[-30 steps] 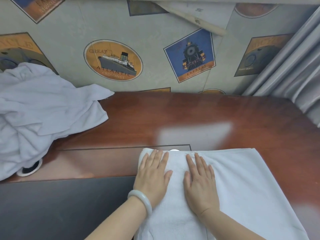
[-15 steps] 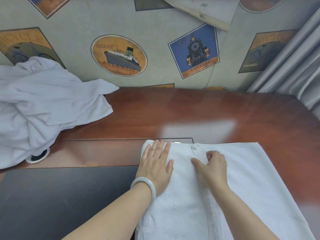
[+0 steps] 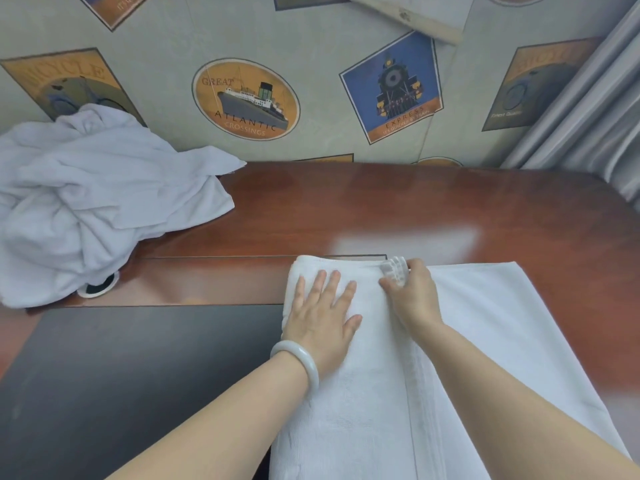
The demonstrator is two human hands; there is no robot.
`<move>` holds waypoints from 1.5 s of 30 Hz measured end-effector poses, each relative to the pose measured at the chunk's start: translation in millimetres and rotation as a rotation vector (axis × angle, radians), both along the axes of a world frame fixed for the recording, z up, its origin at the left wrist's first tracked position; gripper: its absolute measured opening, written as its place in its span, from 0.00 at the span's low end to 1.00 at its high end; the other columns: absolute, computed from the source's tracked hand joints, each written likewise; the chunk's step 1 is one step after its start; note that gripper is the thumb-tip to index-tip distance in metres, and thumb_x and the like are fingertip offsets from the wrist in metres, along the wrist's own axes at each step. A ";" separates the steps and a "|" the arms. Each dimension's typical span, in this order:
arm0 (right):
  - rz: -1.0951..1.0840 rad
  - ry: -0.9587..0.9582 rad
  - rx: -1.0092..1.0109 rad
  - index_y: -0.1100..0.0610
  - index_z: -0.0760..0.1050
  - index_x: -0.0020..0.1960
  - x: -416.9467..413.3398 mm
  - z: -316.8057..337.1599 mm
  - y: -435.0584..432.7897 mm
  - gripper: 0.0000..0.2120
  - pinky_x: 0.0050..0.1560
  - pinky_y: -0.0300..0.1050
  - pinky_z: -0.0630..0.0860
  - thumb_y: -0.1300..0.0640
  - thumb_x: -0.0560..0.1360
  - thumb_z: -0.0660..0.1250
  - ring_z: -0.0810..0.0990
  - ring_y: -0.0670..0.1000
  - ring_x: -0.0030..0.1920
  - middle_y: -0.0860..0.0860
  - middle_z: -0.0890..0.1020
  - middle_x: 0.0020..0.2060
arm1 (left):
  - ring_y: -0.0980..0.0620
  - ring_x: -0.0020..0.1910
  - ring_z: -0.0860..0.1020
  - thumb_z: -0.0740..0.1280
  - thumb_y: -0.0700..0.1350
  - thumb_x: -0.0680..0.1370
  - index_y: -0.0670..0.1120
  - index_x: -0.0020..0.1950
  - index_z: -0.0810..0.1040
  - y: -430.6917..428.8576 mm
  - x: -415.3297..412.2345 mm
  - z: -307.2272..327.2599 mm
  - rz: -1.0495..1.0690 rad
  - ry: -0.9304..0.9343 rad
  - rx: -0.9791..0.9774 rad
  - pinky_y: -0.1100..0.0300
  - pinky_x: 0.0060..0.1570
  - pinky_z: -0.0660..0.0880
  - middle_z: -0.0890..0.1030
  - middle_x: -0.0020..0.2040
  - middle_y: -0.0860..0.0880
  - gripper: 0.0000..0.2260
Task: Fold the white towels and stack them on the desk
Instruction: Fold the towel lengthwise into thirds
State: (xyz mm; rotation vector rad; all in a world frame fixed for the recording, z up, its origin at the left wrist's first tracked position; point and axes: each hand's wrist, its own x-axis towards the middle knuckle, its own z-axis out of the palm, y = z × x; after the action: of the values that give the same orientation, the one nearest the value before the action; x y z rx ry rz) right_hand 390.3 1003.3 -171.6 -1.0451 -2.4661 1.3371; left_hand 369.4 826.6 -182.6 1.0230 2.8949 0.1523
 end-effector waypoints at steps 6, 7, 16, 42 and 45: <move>0.015 -0.196 0.197 0.59 0.62 0.68 70.9 12.9 -25.5 0.25 0.51 0.50 0.70 0.47 0.78 0.64 0.73 0.57 0.61 0.54 0.69 0.63 | 0.51 0.78 0.34 0.40 0.61 0.81 0.57 0.80 0.39 1.1 4.9 -11.2 0.071 -0.028 -0.020 0.45 0.75 0.33 0.37 0.80 0.53 0.28; 0.029 -0.241 0.164 0.58 0.64 0.66 95.8 14.8 -32.2 0.22 0.48 0.49 0.70 0.46 0.79 0.64 0.75 0.56 0.57 0.52 0.71 0.61 | 0.51 0.78 0.34 0.41 0.60 0.82 0.57 0.80 0.39 1.2 5.4 -10.6 0.070 -0.026 -0.029 0.45 0.75 0.34 0.37 0.80 0.53 0.27; 0.077 -0.428 0.272 0.52 0.59 0.53 204.8 21.4 -82.7 0.13 0.43 0.49 0.74 0.42 0.81 0.55 0.77 0.53 0.43 0.48 0.76 0.46 | 0.45 0.78 0.35 0.45 0.56 0.84 0.48 0.81 0.41 0.4 48.5 22.8 0.101 -0.086 -0.139 0.43 0.76 0.35 0.37 0.80 0.46 0.28; 0.448 -0.201 0.716 0.49 0.49 0.80 202.7 -26.3 -111.8 0.28 0.77 0.50 0.40 0.46 0.82 0.43 0.45 0.47 0.79 0.49 0.50 0.80 | 0.47 0.80 0.45 0.45 0.56 0.82 0.46 0.81 0.50 -75.7 172.8 -19.1 0.057 -0.019 0.015 0.41 0.75 0.48 0.47 0.81 0.45 0.28; 0.430 -0.206 0.701 0.49 0.47 0.81 207.1 -30.2 -112.2 0.27 0.77 0.51 0.40 0.47 0.82 0.42 0.44 0.46 0.79 0.47 0.48 0.80 | 0.46 0.80 0.43 0.44 0.56 0.82 0.45 0.81 0.48 -75.9 175.2 -16.6 0.065 -0.036 -0.023 0.41 0.76 0.47 0.46 0.81 0.45 0.28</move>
State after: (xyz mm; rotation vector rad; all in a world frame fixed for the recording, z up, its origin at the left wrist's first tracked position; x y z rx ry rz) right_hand 597.4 891.1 -201.8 -0.5163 -3.0586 0.3349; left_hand 544.6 750.7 -199.2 0.9139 2.8915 0.1398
